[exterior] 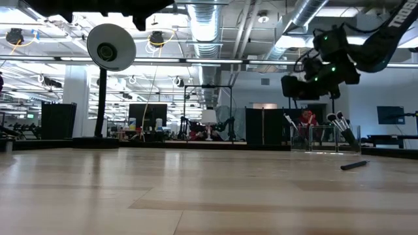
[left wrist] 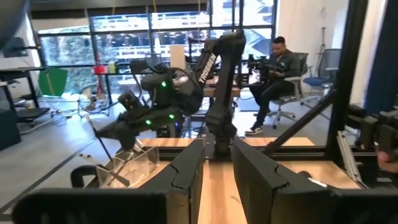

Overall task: Sort items
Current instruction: Put the eyeshadow brush into the transparent organizer

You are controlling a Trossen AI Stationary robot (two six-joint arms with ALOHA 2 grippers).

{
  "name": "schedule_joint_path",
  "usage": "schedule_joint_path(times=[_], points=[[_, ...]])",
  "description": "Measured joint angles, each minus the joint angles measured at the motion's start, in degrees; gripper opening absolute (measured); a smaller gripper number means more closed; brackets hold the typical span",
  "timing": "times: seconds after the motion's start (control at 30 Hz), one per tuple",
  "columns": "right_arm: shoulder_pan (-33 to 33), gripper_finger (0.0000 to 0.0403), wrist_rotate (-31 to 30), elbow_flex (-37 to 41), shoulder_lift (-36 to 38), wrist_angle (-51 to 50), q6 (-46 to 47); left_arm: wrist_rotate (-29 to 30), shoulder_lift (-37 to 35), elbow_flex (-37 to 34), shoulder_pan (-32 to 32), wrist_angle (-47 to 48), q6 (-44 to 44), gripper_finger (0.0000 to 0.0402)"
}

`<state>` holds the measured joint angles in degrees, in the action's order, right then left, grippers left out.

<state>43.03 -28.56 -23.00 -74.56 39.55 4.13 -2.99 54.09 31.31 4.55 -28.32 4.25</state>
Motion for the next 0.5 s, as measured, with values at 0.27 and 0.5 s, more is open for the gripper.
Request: schedule_joint_path(times=[0.27,0.5], points=[[0.18,0.0007,-4.52,-0.01,-4.21,1.1,1.89,-0.02,-0.21,0.0,0.35,-0.06,-0.13,0.0083],[0.53,0.0016,-4.42,-0.03,-6.69,3.6,1.93,-0.03,-0.21,0.0,0.35,-0.04,-0.22,0.0083]])
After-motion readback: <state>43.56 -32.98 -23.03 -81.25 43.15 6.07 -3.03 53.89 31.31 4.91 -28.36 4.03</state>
